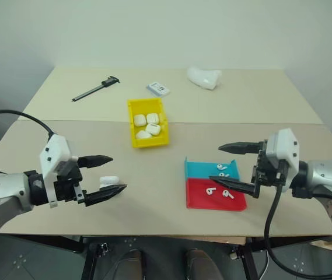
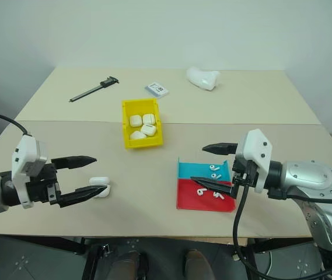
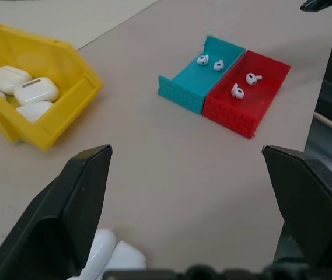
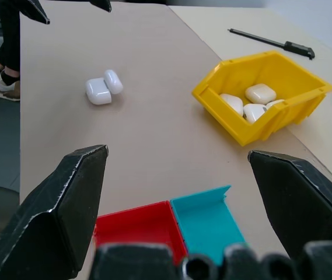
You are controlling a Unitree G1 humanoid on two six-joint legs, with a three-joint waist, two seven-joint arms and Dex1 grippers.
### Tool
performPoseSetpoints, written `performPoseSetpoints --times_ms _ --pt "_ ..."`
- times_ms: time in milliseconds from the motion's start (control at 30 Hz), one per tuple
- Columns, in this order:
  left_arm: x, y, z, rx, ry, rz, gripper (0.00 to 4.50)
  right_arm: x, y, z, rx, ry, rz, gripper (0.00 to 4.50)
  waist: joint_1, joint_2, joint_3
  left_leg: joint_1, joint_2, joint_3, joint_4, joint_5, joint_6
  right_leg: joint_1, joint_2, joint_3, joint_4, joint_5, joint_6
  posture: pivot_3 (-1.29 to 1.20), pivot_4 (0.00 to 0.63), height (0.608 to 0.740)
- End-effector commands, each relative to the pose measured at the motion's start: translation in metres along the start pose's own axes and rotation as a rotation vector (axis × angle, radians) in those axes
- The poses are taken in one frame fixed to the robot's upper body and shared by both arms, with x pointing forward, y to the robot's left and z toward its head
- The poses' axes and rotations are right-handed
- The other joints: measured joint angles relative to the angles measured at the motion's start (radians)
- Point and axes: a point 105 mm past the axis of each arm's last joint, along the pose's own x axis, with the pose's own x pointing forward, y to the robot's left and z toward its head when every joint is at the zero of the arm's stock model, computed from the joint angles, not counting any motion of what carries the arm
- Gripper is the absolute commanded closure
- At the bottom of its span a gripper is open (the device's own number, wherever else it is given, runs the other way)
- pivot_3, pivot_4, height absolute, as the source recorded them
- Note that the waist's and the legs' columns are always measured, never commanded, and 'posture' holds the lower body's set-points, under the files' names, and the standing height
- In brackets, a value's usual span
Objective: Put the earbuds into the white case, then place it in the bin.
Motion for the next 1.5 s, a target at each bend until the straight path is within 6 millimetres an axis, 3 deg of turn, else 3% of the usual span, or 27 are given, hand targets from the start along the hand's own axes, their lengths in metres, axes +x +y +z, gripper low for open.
performPoseSetpoints --times_ms 33,100,333,467,600,800,1033,1500 --pt "-0.009 0.007 0.001 0.038 0.019 0.028 0.19 0.0 0.003 0.008 -0.036 -0.022 -0.004 0.01 -0.001 0.0 0.0 0.0 0.0 0.0 0.0 0.0 0.0 0.0 0.0 0.0 0.0 0.0 0.0 0.0 0.15 0.74" --pt "-0.015 0.011 -0.005 0.027 0.043 0.03 0.56 0.001 0.004 0.008 -0.034 -0.026 -0.003 0.0 -0.003 0.0 0.0 0.0 0.0 0.0 0.0 0.0 0.0 0.0 0.0 0.0 0.0 0.0 0.0 0.0 0.15 0.74" --pt "-0.034 0.015 -0.034 0.046 0.143 -0.016 3.02 0.009 0.007 0.006 -0.024 -0.043 -0.004 0.0 -0.004 0.0 0.0 0.0 0.001 0.002 -0.001 0.0 0.0 -0.002 0.0 0.0 0.0 -0.001 -0.002 0.0 0.15 0.74" --pt "-0.037 0.014 -0.063 0.125 0.281 -0.081 4.42 0.011 0.01 0.004 -0.018 -0.05 -0.014 0.0 0.0 0.0 0.0 0.0 0.001 0.003 -0.001 0.0 0.0 -0.002 0.0 0.0 -0.001 -0.001 -0.002 0.0 0.15 0.74" --pt "-0.032 0.023 -0.081 0.146 0.33 -0.093 4.47 0.012 0.012 0.004 -0.015 -0.054 -0.022 0.0 0.0 0.0 0.0 -0.001 0.001 0.003 -0.002 0.0 0.0 -0.002 0.0 0.0 -0.001 -0.002 -0.004 0.0 0.15 0.74" --pt "-0.006 0.027 -0.098 0.203 0.363 -0.134 4.47 0.012 0.013 0.003 -0.024 -0.044 -0.033 0.0 0.0 0.0 0.0 -0.001 0.001 0.003 -0.001 0.0 0.0 -0.002 0.0 0.0 -0.001 -0.001 -0.002 0.0 0.15 0.74" --pt "0.004 0.034 -0.122 0.238 0.445 -0.122 4.47 0.011 0.014 0.003 -0.032 -0.03 -0.04 0.0 -0.003 0.0 0.0 -0.001 0.001 0.003 -0.002 0.0 0.0 -0.002 0.001 0.0 0.0 -0.001 -0.002 0.0 0.15 0.74" --pt "0.021 0.072 -0.112 0.287 0.429 0.084 4.47 0.01 0.017 0.002 -0.025 -0.025 -0.052 0.0 -0.002 0.0 0.0 -0.001 0.001 0.003 -0.001 0.0 0.0 -0.001 0.001 0.0 0.0 -0.001 -0.001 0.0 0.15 0.74"
